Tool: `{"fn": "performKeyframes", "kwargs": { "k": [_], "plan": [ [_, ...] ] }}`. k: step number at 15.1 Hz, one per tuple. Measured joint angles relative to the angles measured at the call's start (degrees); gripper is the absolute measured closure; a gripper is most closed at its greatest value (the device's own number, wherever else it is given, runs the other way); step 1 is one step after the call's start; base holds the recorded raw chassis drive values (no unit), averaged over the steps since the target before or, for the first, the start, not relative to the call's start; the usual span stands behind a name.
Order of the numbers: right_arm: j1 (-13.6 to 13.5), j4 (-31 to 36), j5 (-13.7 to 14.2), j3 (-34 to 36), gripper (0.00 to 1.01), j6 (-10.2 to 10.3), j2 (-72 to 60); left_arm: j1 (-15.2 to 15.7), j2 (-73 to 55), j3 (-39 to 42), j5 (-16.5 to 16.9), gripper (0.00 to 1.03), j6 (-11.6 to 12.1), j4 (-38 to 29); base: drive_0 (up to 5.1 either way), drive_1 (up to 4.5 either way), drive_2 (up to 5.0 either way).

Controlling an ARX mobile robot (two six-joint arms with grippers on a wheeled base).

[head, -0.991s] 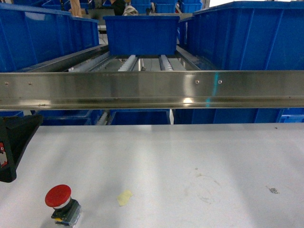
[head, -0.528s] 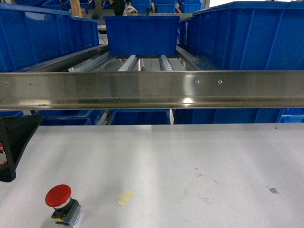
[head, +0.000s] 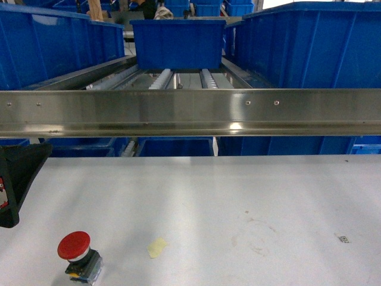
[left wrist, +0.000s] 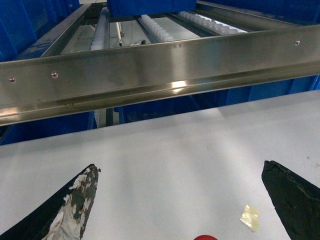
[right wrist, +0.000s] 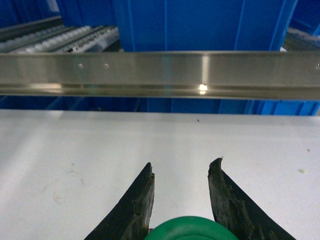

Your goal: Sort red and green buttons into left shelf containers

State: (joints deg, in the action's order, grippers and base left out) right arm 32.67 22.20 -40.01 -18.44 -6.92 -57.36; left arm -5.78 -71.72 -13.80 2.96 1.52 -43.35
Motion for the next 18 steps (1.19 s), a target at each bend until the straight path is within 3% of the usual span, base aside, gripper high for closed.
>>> {"fn": "performKeyframes", "kwargs": {
  "k": [6, 10, 12, 18],
  "plan": [
    [0.0, -0.2, 0.6, 0.4, 0.71, -1.7, -0.4, -0.1, -0.1, 0.0, 0.1, 0.05, 0.0, -0.3, 0.0, 0.00, 0.0],
    [0.0, -0.2, 0.6, 0.4, 0.71, -1.8, -0.3, -3.0, -19.4, -2.1, -2.1, 0.05, 1.5, -12.2, 0.0, 0.00, 0.0],
    [0.0, -0.2, 0.6, 0.4, 0.71, -1.8, -0.3, -3.5, -27.0, -3.5, -4.9, 0.05, 2.4, -16.3, 0.0, 0.00, 0.0],
    [0.0, -0.2, 0.6, 0.4, 0.71, -1.8, -0.3, -7.9, -35.8, -4.0, -8.5, 0.05, 1.9, -18.5, 0.0, 0.00, 0.0]
  ]
}}
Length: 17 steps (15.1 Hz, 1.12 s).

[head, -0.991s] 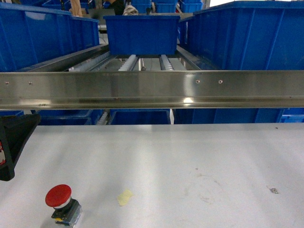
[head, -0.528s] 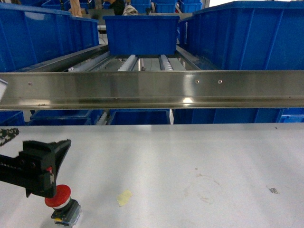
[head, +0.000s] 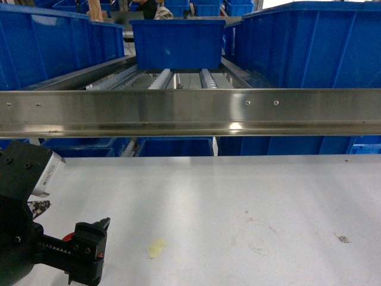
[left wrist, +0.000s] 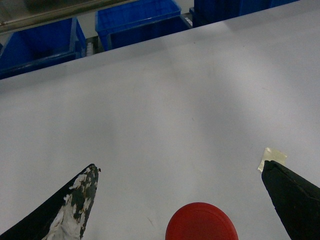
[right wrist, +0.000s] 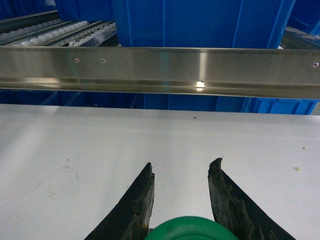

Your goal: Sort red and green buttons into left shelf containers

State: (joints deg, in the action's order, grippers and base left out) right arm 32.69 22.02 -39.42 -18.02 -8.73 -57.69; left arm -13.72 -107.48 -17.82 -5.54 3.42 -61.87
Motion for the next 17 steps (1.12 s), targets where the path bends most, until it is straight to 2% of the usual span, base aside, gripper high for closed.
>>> {"fn": "performKeyframes", "kwargs": {
  "k": [2, 4, 10, 17],
  "plan": [
    [0.0, 0.0, 0.0, 0.0, 0.71, 0.0, 0.0, -0.4, -5.2, 0.0, -1.3, 0.05, -1.7, -0.8, 0.0, 0.00, 0.0],
    [0.0, 0.0, 0.0, 0.0, 0.71, 0.0, 0.0, -0.1, -7.5, -0.1, -1.5, 0.05, -2.0, -2.1, 0.0, 0.00, 0.0],
    [0.0, 0.0, 0.0, 0.0, 0.71, 0.0, 0.0, 0.8, -9.9, -1.2, -0.9, 0.05, -3.6, -0.5, 0.0, 0.00, 0.0],
    [0.0, 0.0, 0.0, 0.0, 0.71, -0.2, 0.0, 0.0, -10.6, -3.8, -0.7, 0.07, -1.8, -0.3, 0.0, 0.00, 0.0]
  ]
}}
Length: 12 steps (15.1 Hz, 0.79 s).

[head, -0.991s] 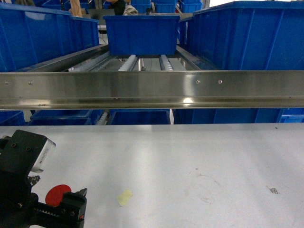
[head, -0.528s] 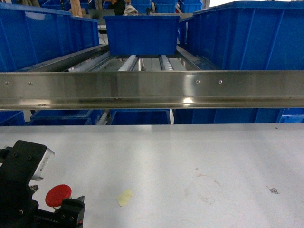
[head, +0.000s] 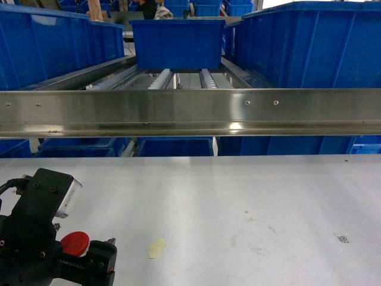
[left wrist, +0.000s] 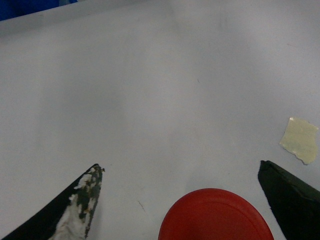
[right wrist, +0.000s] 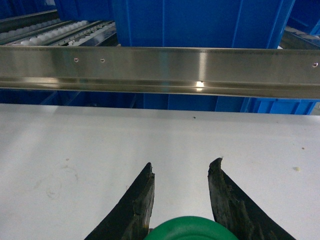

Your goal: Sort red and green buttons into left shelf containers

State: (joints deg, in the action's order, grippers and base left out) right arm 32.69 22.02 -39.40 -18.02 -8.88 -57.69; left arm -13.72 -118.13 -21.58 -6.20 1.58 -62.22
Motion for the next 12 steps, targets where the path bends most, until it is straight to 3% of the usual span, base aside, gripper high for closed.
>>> {"fn": "performKeyframes", "kwargs": {
  "k": [6, 12],
  "plan": [
    [0.0, 0.0, 0.0, 0.0, 0.71, 0.0, 0.0, 0.0, 0.0, 0.0, 0.0, 0.71, 0.0, 0.0, 0.0, 0.00, 0.0],
    [0.0, 0.0, 0.0, 0.0, 0.71, 0.0, 0.0, 0.0, 0.0, 0.0, 0.0, 0.71, 0.0, 0.0, 0.0, 0.00, 0.0]
  ]
}}
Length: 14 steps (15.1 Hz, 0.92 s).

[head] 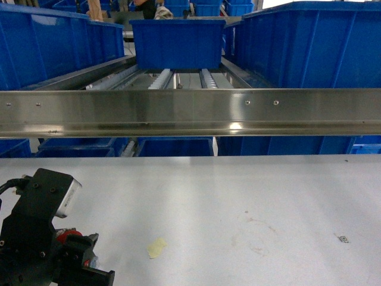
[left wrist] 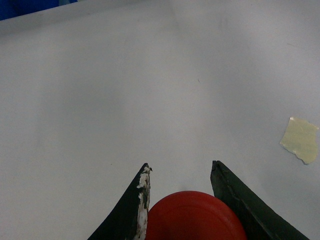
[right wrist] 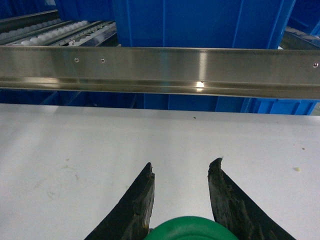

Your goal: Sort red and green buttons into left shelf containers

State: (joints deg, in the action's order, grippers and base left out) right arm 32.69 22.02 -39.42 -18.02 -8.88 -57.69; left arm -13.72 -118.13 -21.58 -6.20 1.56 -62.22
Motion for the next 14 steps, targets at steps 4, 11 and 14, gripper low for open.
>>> {"fn": "performKeyframes", "kwargs": {
  "k": [4, 11, 14],
  "plan": [
    [0.0, 0.0, 0.0, 0.0, 0.71, 0.0, 0.0, 4.7, 11.5, 5.1, 0.5, 0.72, 5.4, -6.9, 0.0, 0.00, 0.0],
    [0.0, 0.0, 0.0, 0.0, 0.71, 0.0, 0.0, 9.5, 57.9, 6.1, 8.6, 0.72, 4.6, 18.5, 0.0, 0.00, 0.0],
    [0.0, 0.0, 0.0, 0.0, 0.71, 0.0, 0.0, 7.4, 73.0, 3.0, 8.5, 0.72, 2.9, 26.7, 0.0, 0.00, 0.0]
  ]
}}
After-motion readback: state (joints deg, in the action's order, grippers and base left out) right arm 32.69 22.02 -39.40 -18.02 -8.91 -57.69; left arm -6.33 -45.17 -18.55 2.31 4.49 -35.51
